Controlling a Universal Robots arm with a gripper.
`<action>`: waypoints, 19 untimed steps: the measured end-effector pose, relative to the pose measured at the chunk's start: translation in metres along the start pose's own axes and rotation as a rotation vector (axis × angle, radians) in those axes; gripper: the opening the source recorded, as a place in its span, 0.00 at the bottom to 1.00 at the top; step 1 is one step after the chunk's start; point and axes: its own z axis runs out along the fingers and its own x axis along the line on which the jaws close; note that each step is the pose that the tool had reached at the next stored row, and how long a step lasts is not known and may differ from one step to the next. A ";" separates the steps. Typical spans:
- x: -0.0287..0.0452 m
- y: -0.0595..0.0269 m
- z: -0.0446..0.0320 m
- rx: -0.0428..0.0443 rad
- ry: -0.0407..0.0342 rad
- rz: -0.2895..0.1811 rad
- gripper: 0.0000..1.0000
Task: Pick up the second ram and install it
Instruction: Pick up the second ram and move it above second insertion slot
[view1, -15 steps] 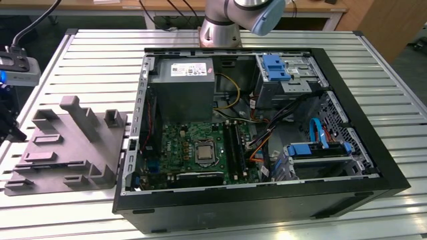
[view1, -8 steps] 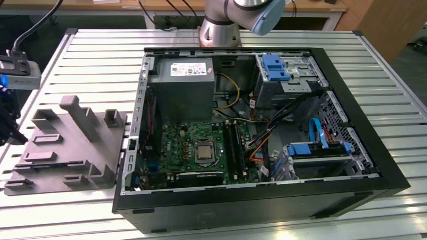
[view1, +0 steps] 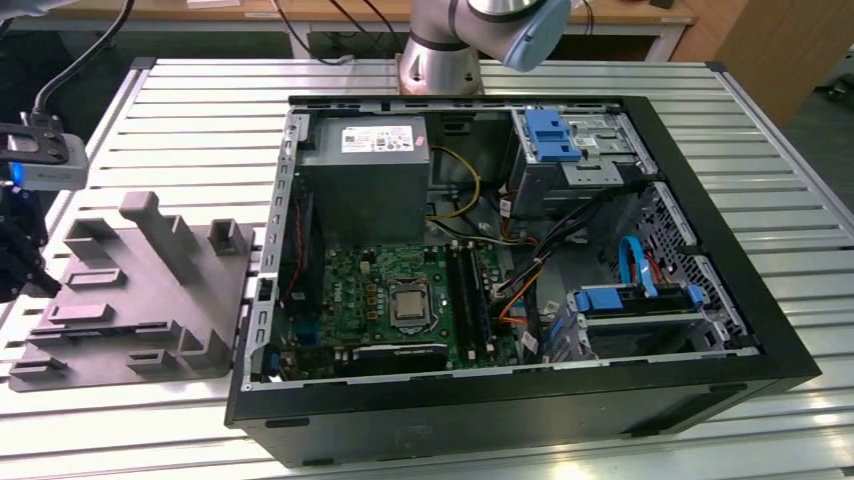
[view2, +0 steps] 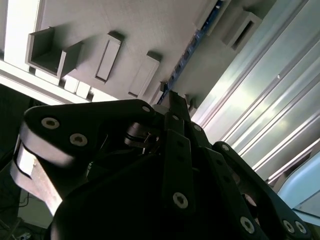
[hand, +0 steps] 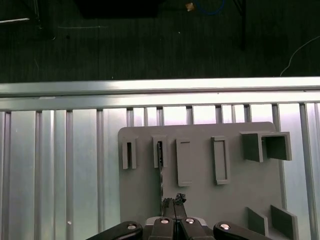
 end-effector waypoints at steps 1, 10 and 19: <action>0.0000 -0.0004 0.0007 0.0000 0.0000 0.000 0.10; 0.0003 -0.0050 0.0088 0.0000 -0.0001 0.000 0.10; 0.0010 -0.0083 0.0185 0.0000 0.0000 0.000 0.10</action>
